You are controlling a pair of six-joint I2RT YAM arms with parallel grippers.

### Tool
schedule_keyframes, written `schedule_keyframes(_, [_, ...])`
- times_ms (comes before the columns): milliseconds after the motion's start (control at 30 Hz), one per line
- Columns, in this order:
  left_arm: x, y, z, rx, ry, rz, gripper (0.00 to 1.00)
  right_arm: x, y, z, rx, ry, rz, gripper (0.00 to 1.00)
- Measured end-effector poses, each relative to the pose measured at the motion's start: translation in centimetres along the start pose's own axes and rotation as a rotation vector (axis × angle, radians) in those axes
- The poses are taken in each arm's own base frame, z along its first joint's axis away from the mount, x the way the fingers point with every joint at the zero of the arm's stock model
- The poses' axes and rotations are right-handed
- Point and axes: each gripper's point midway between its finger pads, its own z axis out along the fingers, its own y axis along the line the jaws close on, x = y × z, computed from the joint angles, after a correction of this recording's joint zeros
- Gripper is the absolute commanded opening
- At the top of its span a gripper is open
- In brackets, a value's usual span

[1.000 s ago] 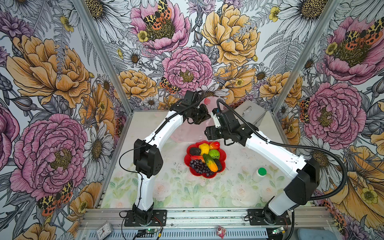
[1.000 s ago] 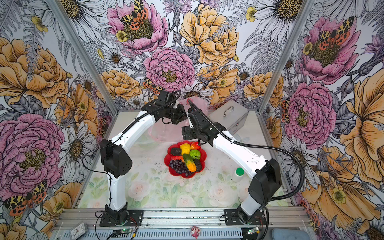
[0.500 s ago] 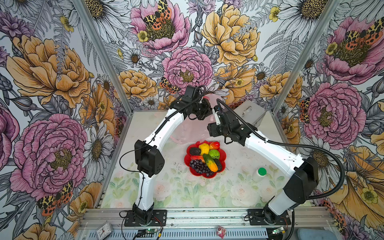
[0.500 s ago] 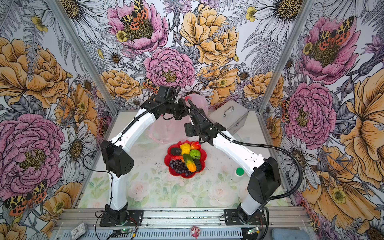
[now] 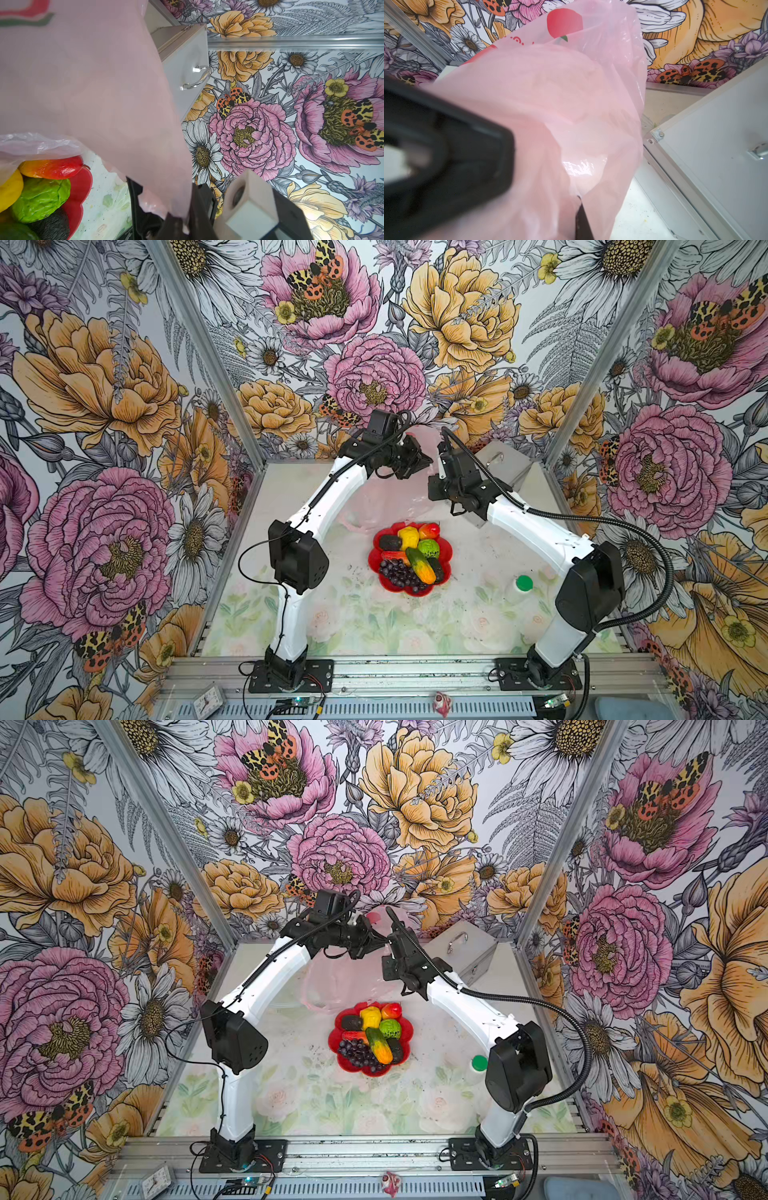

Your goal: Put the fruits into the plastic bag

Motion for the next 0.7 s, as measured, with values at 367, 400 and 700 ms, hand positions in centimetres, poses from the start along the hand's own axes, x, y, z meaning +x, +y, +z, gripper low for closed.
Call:
schedule_keyframes(367, [0.9, 4.8, -10.1, -0.199, -0.156, 0.174, 0.99, -1.5, 0.5, -1.1, -0.138, -0.001, 0.168, 0.00])
schedule_keyframes(400, [1.9, 5.2, -12.1, -0.221, -0.180, 0.201, 0.99, -1.5, 0.6, -1.1, -0.149, 0.002, 0.181, 0.00])
schedule_keyframes(700, [8.3, 17.0, -19.0, -0.484, -0.229, 0.218, 0.99, -2.4, 1.7, -1.9, -0.234, 0.011, 0.237, 0.00])
